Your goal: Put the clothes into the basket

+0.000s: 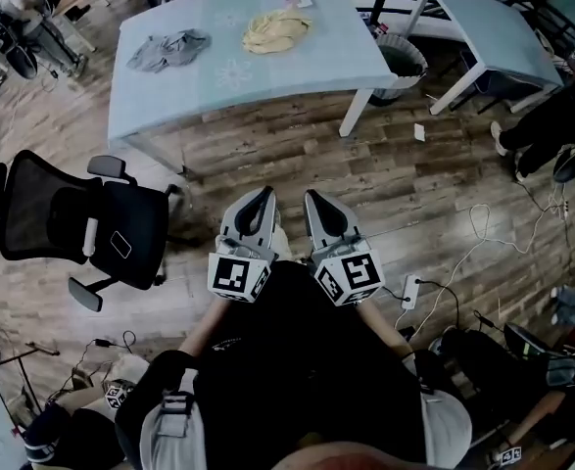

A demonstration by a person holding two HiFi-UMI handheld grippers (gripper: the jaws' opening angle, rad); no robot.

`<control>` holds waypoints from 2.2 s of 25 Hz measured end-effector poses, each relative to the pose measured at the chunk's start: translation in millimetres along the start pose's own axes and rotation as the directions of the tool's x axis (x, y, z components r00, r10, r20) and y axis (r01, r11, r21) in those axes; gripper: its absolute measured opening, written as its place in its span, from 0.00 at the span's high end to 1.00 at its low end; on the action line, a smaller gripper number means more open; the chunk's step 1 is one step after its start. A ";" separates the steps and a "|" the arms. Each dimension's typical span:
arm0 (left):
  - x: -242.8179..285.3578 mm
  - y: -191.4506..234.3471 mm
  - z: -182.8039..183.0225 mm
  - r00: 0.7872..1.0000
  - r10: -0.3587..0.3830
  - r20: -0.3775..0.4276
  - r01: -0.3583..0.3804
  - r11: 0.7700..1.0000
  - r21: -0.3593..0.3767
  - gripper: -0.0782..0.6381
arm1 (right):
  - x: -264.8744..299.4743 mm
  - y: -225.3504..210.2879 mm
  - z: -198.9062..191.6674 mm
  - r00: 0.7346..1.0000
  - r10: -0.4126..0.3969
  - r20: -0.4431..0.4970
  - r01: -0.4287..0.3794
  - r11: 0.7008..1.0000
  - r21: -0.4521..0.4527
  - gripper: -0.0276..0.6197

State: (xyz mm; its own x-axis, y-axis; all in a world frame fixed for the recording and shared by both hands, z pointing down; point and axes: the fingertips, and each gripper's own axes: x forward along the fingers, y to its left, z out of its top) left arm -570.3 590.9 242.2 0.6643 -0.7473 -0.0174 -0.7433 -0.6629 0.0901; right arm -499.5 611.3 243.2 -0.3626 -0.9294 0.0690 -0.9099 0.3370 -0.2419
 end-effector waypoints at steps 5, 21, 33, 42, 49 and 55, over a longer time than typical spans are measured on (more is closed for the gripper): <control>29.1 44.6 -1.9 1.000 0.028 -0.001 -0.028 0.998 -0.055 0.87 | 34.8 -20.2 6.2 0.999 -0.032 -0.004 0.032 0.999 -0.004 0.94; 177.1 134.0 22.9 0.997 -0.065 0.031 0.065 0.998 0.007 0.87 | 188.7 -86.5 38.9 0.993 -0.115 0.006 0.115 0.993 0.004 0.94; 217.8 172.9 21.7 0.993 -0.117 0.005 0.116 0.991 0.063 0.87 | 258.5 -90.8 33.9 0.994 -0.095 -0.046 0.093 0.995 -0.027 0.94; 266.1 177.9 11.1 0.997 -0.067 -0.030 0.068 0.996 0.049 0.87 | 294.1 -123.1 33.7 0.994 0.036 -0.107 -0.040 0.998 -0.044 0.94; 335.2 169.1 16.5 1.000 0.003 -0.017 -0.002 0.999 0.040 0.87 | 325.4 -183.1 58.7 0.981 0.143 -0.134 -0.149 0.988 -0.040 0.94; 385.7 159.0 20.2 0.998 0.067 0.018 -0.067 0.998 -0.015 0.87 | 343.5 -230.9 69.2 0.956 0.231 -0.179 -0.240 0.970 -0.030 0.94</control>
State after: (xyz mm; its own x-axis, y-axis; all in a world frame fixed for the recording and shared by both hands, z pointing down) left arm -433.8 196.3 229.6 0.6116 -0.7906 -0.0290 -0.7846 -0.6108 0.1063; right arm -399.9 203.8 255.8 -0.5932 -0.7840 0.1830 -0.8018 0.5548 -0.2223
